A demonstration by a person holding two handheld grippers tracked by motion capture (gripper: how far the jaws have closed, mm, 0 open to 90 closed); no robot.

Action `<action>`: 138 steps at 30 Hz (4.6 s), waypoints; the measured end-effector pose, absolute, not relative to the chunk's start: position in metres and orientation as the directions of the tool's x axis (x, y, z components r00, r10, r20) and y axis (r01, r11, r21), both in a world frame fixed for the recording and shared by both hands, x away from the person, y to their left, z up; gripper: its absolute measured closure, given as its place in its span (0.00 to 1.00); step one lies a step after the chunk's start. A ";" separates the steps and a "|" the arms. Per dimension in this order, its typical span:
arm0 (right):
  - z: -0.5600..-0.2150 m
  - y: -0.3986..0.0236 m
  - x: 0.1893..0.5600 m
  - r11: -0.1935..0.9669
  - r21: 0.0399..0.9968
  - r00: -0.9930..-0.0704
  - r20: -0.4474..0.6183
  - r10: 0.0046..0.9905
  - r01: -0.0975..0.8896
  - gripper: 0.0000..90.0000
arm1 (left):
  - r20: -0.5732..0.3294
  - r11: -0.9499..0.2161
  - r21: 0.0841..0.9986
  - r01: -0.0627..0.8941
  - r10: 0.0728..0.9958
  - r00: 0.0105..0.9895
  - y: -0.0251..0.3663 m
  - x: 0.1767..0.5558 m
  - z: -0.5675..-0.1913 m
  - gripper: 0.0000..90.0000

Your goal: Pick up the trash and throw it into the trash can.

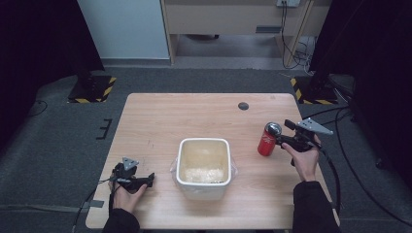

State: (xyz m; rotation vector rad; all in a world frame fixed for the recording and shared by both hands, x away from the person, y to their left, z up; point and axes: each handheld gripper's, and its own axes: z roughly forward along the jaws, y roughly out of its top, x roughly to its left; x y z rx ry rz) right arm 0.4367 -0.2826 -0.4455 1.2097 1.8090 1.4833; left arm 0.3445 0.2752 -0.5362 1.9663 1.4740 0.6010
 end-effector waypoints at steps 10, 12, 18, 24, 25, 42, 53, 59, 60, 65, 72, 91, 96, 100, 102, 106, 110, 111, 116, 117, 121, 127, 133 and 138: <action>-0.447 -0.278 0.436 0.014 0.949 -0.502 0.153 0.851 0.314 0.17 | 0.001 -0.201 0.698 0.687 0.960 0.280 0.275 0.345 -0.536 0.00; -0.449 -0.277 0.437 0.034 0.946 -0.504 0.142 0.852 0.323 0.17 | 0.001 -0.201 0.698 0.687 0.960 0.280 0.275 0.345 -0.536 0.00; -0.458 -0.270 0.440 0.083 0.931 -0.509 0.119 0.852 0.356 0.17 | 0.001 -0.201 0.698 0.687 0.960 0.280 0.275 0.345 -0.536 0.00; -0.470 -0.263 0.443 0.165 0.902 -0.507 0.067 0.860 0.399 0.21 | 0.001 -0.201 0.698 0.687 0.960 0.280 0.275 0.345 -0.536 0.00; -0.472 -0.263 0.443 0.173 0.899 -0.505 0.061 0.861 0.403 0.23 | 0.001 -0.201 0.698 0.687 0.960 0.280 0.275 0.345 -0.536 0.00; -0.478 -0.270 0.443 0.176 0.876 -0.502 0.085 0.861 0.449 0.37 | 0.001 -0.201 0.698 0.687 0.960 0.280 0.275 0.345 -0.536 0.00; -0.452 -0.283 0.433 0.064 0.928 -0.503 0.140 0.853 0.368 0.37 | 0.002 -0.201 0.698 0.687 0.960 0.279 0.275 0.344 -0.536 0.00; -0.438 -0.288 0.427 0.005 0.945 -0.512 0.172 0.842 0.326 0.37 | 0.002 -0.201 0.698 0.687 0.960 0.279 0.275 0.344 -0.536 0.00; -0.432 -0.291 0.424 -0.017 0.953 -0.513 0.178 0.840 0.304 0.37 | 0.002 -0.201 0.698 0.687 0.960 0.279 0.275 0.344 -0.536 0.00; -0.422 -0.297 0.419 -0.062 0.961 -0.516 0.200 0.833 0.271 0.37 | 0.002 -0.201 0.698 0.687 0.960 0.279 0.275 0.344 -0.536 0.00; -0.410 -0.298 0.412 -0.109 0.967 -0.534 0.218 0.817 0.229 0.37 | 0.002 -0.201 0.698 0.687 0.960 0.279 0.275 0.344 -0.536 0.00; -0.380 -0.277 0.394 -0.117 0.983 -0.622 0.180 0.762 0.141 0.37 | 0.002 -0.200 0.698 0.687 0.961 0.278 0.275 0.344 -0.536 0.00; -0.370 -0.267 0.386 -0.114 0.987 -0.652 0.159 0.742 0.112 0.37 | 0.002 -0.200 0.698 0.687 0.961 0.278 0.275 0.344 -0.536 0.00; -0.363 -0.260 0.380 -0.119 0.988 -0.677 0.155 0.719 0.099 0.37 | 0.002 -0.200 0.698 0.687 0.961 0.278 0.275 0.344 -0.536 0.00; -0.361 -0.257 0.377 -0.116 0.988 -0.685 0.151 0.713 0.098 0.37 | 0.002 -0.200 0.698 0.687 0.961 0.278 0.275 0.344 -0.536 0.00; -0.356 -0.250 0.372 -0.112 0.990 -0.702 0.140 0.698 0.086 0.37 | 0.002 -0.200 0.698 0.687 0.961 0.278 0.275 0.344 -0.536 0.00; -0.351 -0.245 0.368 -0.108 0.991 -0.718 0.131 0.683 0.078 0.37 | 0.002 -0.200 0.698 0.687 0.961 0.278 0.275 0.344 -0.536 0.00; -0.350 -0.243 0.366 -0.109 0.991 -0.724 0.130 0.677 0.076 0.37 | 0.002 -0.200 0.698 0.687 0.961 0.278 0.275 0.344 -0.536 0.00; -0.347 -0.235 0.362 -0.117 0.990 -0.747 0.137 0.651 0.080 0.37 | 0.002 -0.200 0.698 0.687 0.961 0.278 0.275 0.344 -0.536 0.00; -0.346 -0.233 0.361 -0.116 0.990 -0.750 0.134 0.648 0.077 0.37 | 0.002 -0.200 0.698 0.687 0.961 0.278 0.275 0.344 -0.536 0.00; -0.344 -0.225 0.357 -0.111 0.991 -0.766 0.126 0.631 0.071 0.37 | 0.002 -0.200 0.698 0.687 0.961 0.278 0.275 0.344 -0.536 0.00; -0.345 -0.209 0.354 -0.104 0.991 -0.788 0.127 0.602 0.081 0.37 | 0.002 -0.200 0.698 0.687 0.961 0.278 0.275 0.344 -0.536 0.00; -0.351 -0.188 0.353 -0.074 0.992 -0.811 0.126 0.571 0.102 0.37 | 0.002 -0.201 0.698 0.687 0.960 0.278 0.275 0.344 -0.536 0.00; -0.362 -0.175 0.356 -0.054 0.990 -0.820 0.137 0.556 0.129 0.37 | 0.002 -0.200 0.698 0.687 0.961 0.278 0.275 0.344 -0.536 0.00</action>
